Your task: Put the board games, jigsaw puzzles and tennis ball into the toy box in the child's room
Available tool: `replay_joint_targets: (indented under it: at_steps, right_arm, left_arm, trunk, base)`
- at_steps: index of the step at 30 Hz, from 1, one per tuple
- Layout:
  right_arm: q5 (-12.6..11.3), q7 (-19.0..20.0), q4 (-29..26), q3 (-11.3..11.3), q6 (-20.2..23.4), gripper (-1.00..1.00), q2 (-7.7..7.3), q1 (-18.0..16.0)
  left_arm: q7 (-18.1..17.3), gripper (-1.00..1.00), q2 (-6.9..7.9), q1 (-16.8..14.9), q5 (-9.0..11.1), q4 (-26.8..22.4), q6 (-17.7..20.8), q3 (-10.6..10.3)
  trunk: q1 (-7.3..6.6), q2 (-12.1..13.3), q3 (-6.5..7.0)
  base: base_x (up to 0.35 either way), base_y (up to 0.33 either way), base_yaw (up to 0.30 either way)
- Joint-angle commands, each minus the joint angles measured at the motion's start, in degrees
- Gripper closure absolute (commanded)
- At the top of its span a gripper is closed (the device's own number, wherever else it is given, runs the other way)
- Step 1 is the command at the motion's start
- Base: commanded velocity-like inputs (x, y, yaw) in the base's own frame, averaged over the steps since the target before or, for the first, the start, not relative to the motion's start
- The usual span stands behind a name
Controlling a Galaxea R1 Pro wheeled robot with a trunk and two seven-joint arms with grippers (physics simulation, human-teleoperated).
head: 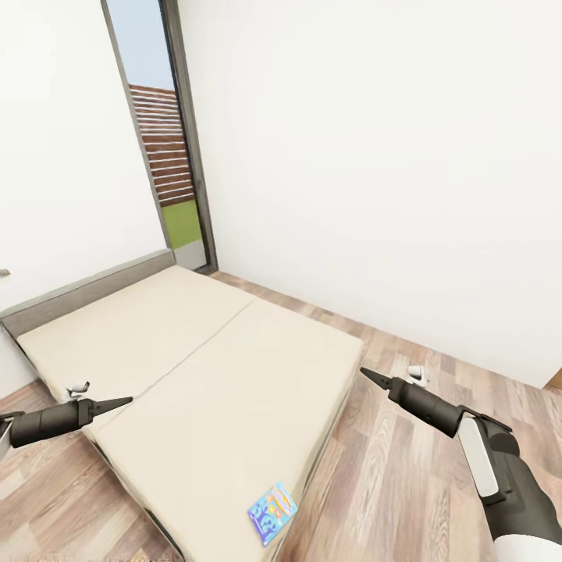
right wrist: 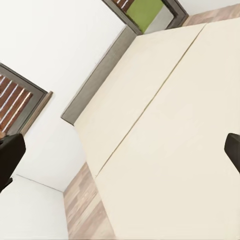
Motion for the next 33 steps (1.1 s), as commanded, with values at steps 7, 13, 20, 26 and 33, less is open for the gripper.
replay_joint_targets:
  at_steps: [7, 13, 20, 26, 33]
  right_arm:
    - [-0.17, 0.08, -0.02, -0.06, 0.35, -1.0, 0.0, -0.04]
    - [-0.17, 0.11, -0.03, -0.05, 0.35, -1.0, -0.04, -0.04]
    - [-0.23, 0.14, -0.02, -0.05, 0.35, -1.0, -0.08, -0.04]
    - [-0.25, 0.16, -0.01, -0.05, 0.35, -1.0, -0.09, -0.04]
    - [-0.25, 0.16, -0.03, -0.05, 0.35, -1.0, -0.07, -0.04]
  left_arm:
    - [-0.3, -1.0, -0.03, -0.08, -0.33, 0.01, 0.61, 0.17]
    - [-0.3, -1.0, -0.03, -0.08, -0.33, 0.01, 0.61, 0.17]
    - [-0.3, -1.0, -0.03, -0.08, -0.31, 0.01, 0.61, 0.23]
    - [-0.3, -1.0, -0.05, -0.08, -0.3, 0.01, 0.61, 0.21]
    - [-0.3, -1.0, -0.04, -0.08, -0.27, 0.01, 0.61, 0.21]
  trunk:
    - [0.03, -0.12, -0.12]
    - [0.03, -0.12, -0.12]
    - [0.03, -0.12, -0.12]
    - [0.03, -0.12, -0.12]
    - [0.03, -0.12, -0.12]
  base:
    - [0.002, -0.128, 0.255]
    - [0.001, -0.229, 0.273]
    - [0.0, -0.095, 0.13]
    - [0.0, -0.02, 0.028]
    - [0.0, -0.005, 0.007]
